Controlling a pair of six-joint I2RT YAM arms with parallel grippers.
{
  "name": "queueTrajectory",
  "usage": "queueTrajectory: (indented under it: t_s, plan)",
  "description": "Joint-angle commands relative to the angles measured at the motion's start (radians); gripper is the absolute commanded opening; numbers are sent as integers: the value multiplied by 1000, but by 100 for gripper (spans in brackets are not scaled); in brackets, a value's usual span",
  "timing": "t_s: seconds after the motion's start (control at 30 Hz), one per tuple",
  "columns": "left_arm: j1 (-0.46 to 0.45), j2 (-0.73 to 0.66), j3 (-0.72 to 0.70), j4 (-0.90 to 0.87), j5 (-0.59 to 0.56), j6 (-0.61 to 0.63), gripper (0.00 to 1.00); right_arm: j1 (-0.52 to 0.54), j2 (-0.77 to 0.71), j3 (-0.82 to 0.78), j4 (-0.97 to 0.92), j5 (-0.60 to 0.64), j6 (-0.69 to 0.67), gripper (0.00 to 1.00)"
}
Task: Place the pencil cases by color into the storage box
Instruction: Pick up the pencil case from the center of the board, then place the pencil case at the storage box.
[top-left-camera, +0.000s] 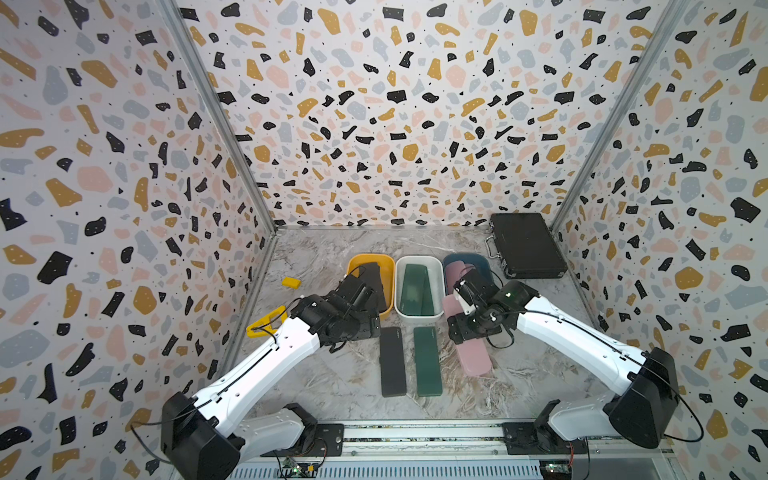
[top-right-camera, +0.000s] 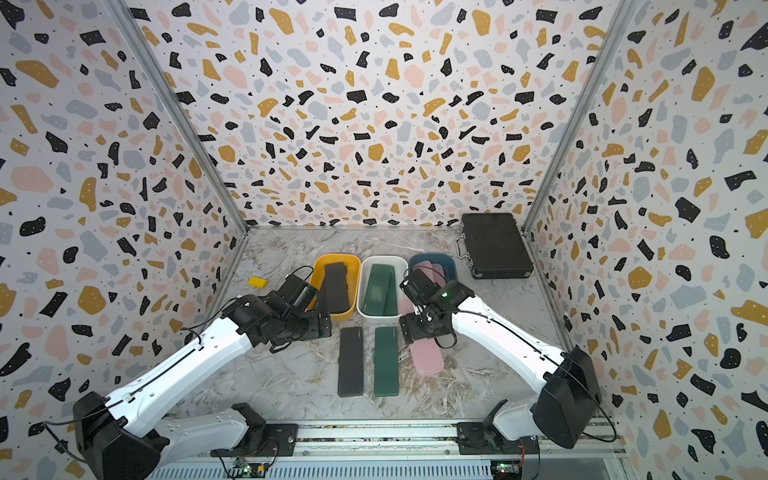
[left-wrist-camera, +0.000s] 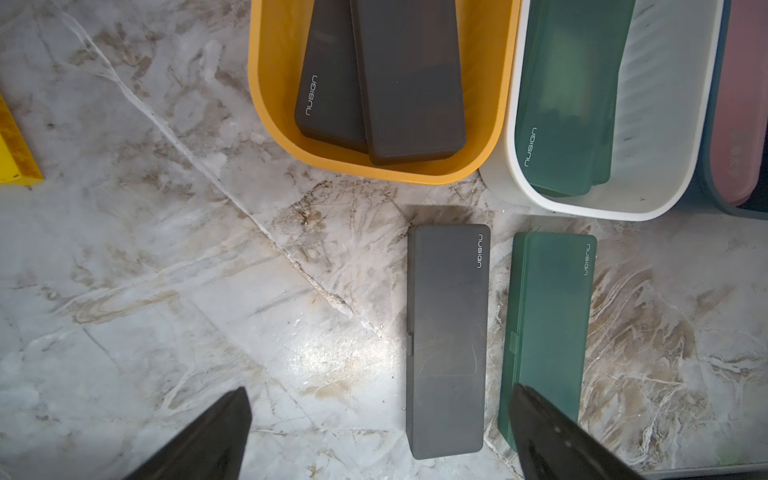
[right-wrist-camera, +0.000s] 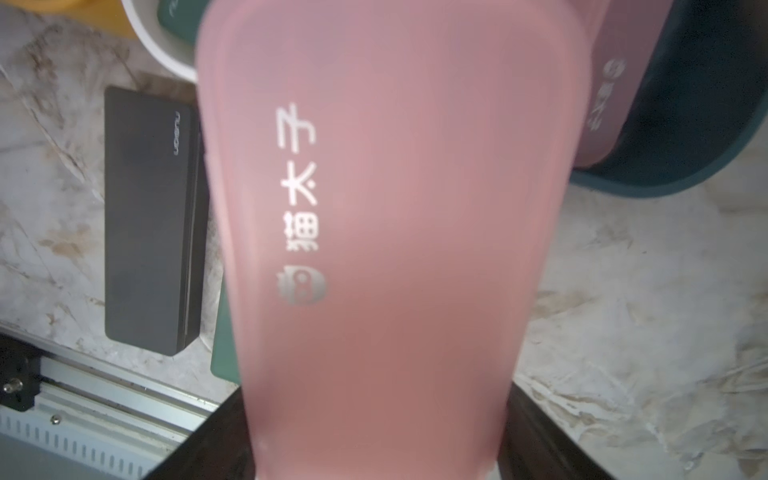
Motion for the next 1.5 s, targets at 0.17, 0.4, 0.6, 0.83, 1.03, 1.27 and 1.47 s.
queueTrajectory:
  t_s: [0.17, 0.4, 0.6, 0.83, 1.03, 1.27, 1.47]
  plan:
    - [2, -24, -41, 17, 12, -21, 100, -141, 122, 210, -43, -65, -167, 75]
    - [2, -25, -47, 19, 13, -24, 100, -246, 272, 369, -60, -109, -242, 73]
    - [2, -26, -47, 21, 14, -23, 100, -316, 386, 497, -89, -134, -279, 73]
    - [2, -32, -47, 16, 10, -23, 100, -373, 485, 568, -96, -145, -305, 73]
    - [2, -33, -51, 16, 10, -24, 100, -411, 553, 610, -95, -145, -322, 73]
    - [2, -33, -53, 17, 8, -26, 100, -442, 634, 672, -96, -145, -336, 72]
    - [2, -23, -50, 18, 3, -24, 100, -464, 685, 706, -95, -141, -339, 72]
